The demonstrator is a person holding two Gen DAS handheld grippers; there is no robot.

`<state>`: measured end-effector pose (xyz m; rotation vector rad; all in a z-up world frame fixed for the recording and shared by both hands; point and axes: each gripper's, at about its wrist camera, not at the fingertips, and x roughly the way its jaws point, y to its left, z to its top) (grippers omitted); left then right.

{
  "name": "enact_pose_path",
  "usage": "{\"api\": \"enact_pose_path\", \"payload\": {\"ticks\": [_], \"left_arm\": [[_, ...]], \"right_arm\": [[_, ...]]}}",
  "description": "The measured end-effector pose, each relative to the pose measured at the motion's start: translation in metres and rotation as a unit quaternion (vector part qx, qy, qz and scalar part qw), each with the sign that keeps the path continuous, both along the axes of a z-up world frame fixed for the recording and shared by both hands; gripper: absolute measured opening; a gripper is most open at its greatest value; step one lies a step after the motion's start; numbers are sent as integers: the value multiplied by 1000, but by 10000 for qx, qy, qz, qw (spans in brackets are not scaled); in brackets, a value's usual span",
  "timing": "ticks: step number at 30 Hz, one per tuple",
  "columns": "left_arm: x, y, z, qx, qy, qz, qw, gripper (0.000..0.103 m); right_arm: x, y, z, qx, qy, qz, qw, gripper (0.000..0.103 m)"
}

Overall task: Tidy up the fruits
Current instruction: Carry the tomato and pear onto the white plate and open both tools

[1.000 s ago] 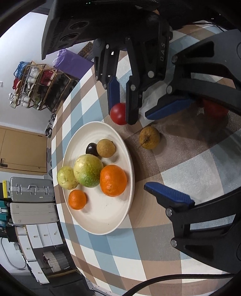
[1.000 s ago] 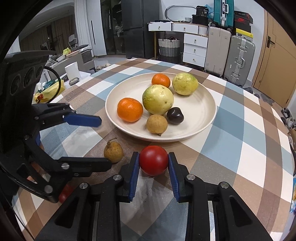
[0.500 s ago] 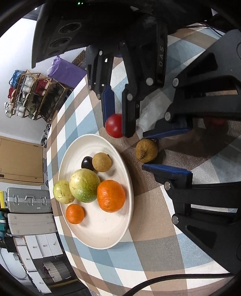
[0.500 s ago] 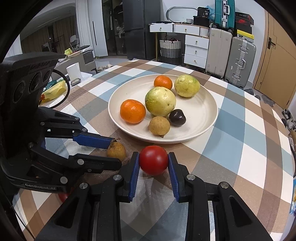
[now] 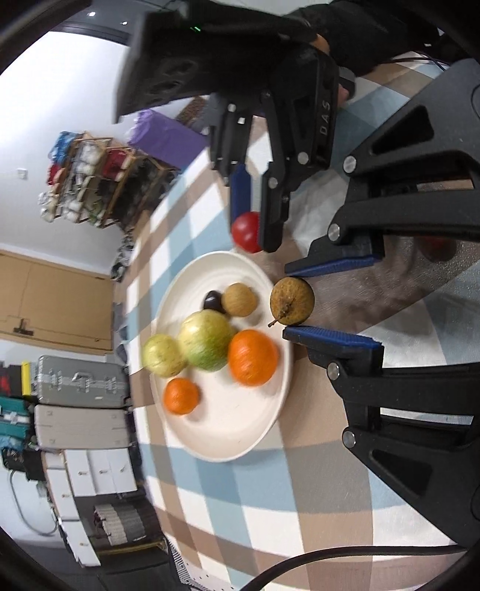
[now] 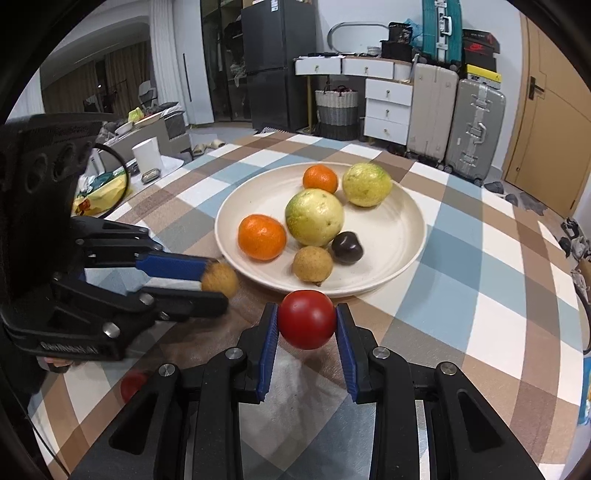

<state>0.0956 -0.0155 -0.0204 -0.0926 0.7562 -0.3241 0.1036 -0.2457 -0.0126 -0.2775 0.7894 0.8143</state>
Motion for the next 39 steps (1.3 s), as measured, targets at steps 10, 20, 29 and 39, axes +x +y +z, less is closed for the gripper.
{"api": "enact_pose_path", "payload": {"ticks": [10, 20, 29, 39], "left_arm": [[-10, 24, 24, -113, -662, 551, 9962, 24], [3, 42, 17, -74, -591, 1122, 9919, 24], [12, 49, 11, -38, -678, 1525, 9860, 24], [25, 33, 6, 239, -535, 1323, 9895, 24]], "right_arm": [[10, -18, 14, 499, -237, -492, 9973, 31], [23, -20, 12, 619, -240, -806, 9945, 31], [27, -7, 9, 593, -155, -846, 9945, 31], [36, -4, 4, 492, 52, -1009, 9937, 31]]}}
